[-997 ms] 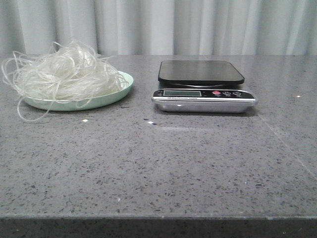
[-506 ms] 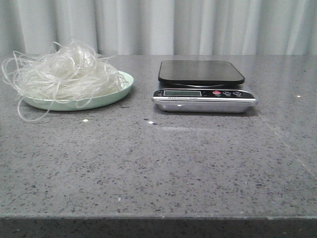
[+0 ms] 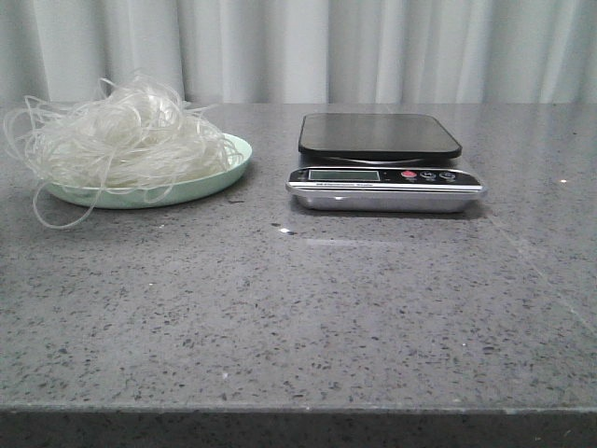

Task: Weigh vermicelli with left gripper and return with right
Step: 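Lower the left gripper onto the vermicelli pile and close it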

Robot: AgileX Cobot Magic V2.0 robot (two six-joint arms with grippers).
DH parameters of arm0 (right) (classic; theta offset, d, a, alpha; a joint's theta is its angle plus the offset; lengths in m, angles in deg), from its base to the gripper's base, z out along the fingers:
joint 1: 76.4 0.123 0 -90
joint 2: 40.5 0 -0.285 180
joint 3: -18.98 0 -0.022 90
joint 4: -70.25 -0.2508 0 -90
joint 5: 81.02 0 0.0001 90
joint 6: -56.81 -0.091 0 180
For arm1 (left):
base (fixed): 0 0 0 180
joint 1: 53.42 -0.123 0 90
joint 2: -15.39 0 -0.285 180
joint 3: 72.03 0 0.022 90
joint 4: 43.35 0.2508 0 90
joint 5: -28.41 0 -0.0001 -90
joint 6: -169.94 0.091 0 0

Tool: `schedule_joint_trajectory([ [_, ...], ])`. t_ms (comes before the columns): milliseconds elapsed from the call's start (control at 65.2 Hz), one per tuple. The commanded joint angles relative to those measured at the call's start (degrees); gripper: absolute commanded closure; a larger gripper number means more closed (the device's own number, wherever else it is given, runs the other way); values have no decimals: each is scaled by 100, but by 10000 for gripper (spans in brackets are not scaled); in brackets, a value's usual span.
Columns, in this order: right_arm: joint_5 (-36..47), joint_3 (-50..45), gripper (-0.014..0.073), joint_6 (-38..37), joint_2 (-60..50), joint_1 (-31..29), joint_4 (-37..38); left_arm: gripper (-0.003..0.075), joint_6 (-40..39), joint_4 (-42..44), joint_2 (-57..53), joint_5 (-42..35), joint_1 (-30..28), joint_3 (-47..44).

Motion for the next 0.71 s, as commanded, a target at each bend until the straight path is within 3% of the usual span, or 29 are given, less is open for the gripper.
schedule_joint_trajectory([
  [0,492,34,407,33,-89,-40,-27,48,-48,-44,490,-7,165,629],
  [276,492,34,407,33,-89,-40,-27,48,-75,-68,1940,699,348,1575],
  [690,492,34,407,33,-89,-40,-27,54,-83,-175,2964,1429,348,1839],
])
